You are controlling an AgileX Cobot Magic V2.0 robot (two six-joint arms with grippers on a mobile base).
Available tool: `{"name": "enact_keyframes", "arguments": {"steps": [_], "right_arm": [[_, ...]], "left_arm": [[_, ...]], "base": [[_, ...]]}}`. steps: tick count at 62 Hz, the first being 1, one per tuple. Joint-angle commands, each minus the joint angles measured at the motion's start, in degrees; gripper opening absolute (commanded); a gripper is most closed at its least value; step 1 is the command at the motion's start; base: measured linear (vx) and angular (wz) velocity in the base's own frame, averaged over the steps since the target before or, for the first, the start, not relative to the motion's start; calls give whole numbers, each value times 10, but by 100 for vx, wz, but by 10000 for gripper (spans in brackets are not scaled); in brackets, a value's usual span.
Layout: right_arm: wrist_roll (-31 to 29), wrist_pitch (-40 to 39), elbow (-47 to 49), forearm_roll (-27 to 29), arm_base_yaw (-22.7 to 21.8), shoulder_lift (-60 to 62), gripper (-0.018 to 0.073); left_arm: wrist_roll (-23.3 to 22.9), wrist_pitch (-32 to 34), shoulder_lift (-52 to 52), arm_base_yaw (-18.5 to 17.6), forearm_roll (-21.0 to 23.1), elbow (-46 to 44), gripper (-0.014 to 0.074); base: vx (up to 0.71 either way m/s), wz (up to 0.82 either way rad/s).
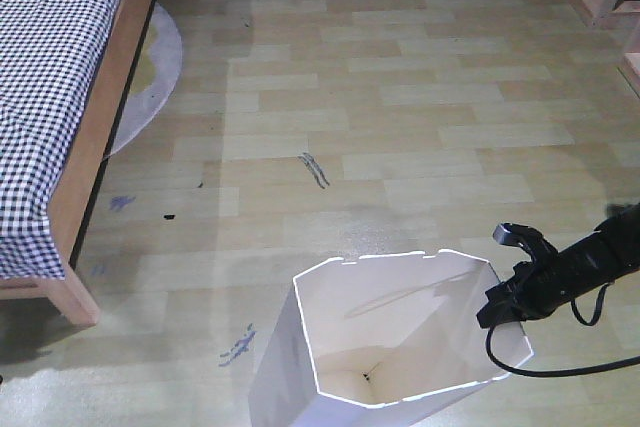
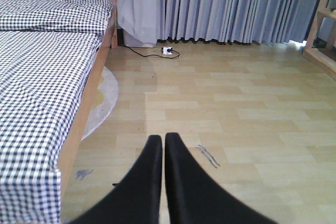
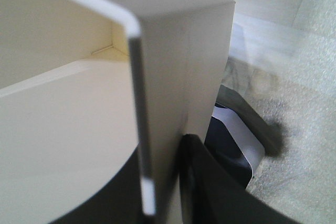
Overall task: Move trash bin to bedside with robot
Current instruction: 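Drive toward the bed carrying the bin with the right gripper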
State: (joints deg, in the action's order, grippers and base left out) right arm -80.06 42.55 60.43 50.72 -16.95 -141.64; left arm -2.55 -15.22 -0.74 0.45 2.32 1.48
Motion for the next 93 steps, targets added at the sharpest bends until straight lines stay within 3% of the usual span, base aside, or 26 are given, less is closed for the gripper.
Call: {"name": "enact_keyframes", "arguments": {"steps": [1,93], "right_arm": [[-2,140,3,31,-2,42,-5],[-2,140,3,31,-2,42,-5]], "left_arm": [[-3,40,-8,0,2,7,-6],[-3,40,-8,0,2,7,-6]], "base": [[26,-3],[26,3]]}}
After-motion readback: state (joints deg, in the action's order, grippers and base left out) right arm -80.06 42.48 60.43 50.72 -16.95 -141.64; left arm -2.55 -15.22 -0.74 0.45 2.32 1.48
